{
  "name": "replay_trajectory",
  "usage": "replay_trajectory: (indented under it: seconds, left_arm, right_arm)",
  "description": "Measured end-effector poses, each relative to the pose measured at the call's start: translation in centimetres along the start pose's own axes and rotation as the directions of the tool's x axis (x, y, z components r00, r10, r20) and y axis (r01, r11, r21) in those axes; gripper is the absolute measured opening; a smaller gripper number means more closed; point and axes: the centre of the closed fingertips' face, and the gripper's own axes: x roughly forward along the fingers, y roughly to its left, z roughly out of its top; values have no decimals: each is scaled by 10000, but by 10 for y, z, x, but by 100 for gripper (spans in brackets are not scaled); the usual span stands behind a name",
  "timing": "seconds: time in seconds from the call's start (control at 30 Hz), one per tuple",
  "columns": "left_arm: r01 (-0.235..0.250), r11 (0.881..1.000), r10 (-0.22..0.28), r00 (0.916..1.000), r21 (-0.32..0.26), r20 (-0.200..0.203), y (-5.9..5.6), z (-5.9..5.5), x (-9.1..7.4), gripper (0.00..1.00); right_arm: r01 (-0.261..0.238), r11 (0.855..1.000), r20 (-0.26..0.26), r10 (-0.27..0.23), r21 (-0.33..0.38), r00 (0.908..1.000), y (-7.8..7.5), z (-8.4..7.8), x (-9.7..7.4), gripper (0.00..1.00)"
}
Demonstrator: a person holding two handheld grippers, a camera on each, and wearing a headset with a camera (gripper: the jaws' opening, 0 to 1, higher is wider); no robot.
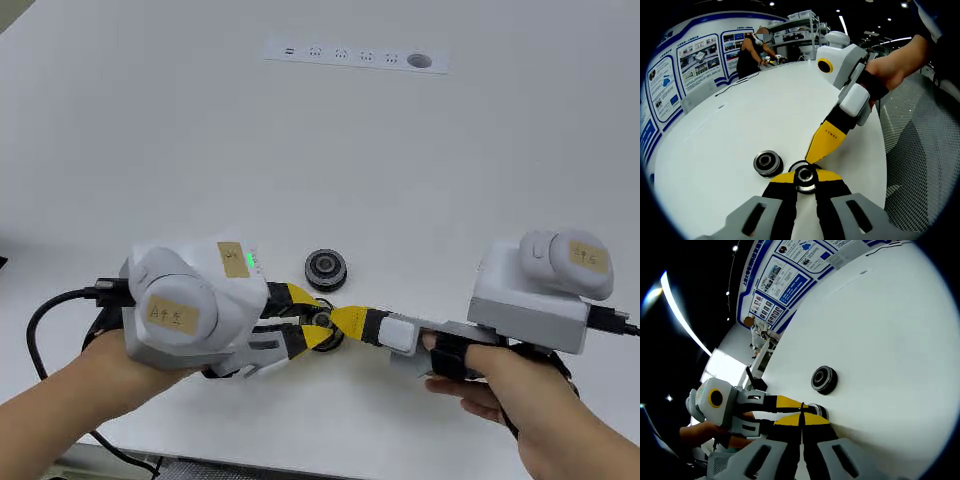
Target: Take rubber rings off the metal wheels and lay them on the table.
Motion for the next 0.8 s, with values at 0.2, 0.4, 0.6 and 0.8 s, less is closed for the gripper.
replay_trajectory:
  seconds: [0.2, 0.4, 0.6, 0.8]
  left_arm:
    - [56, 10000, -56, 10000, 50, -12, 0, 1, 0, 13]
    - [124, 9999, -124, 9999, -66, 16, -2, 5, -3, 12]
    - [46, 9995, -39, 9997, -298, 235, -1, 9, -13, 13]
    - [50, 9995, -37, 9990, -298, 449, -5, 15, -23, 17]
  right_arm:
    - [-6, 9998, 0, 6, 190, 10000, 0, 1, 1, 1]
    - [-142, 9986, 120, 137, 500, 9998, 2, 2, 1, 2]
    - [-241, 9973, 176, 229, 697, 9996, 4, 3, 1, 2]
    - [-500, 9945, 240, 480, 926, 9986, 10, 4, 2, 2]
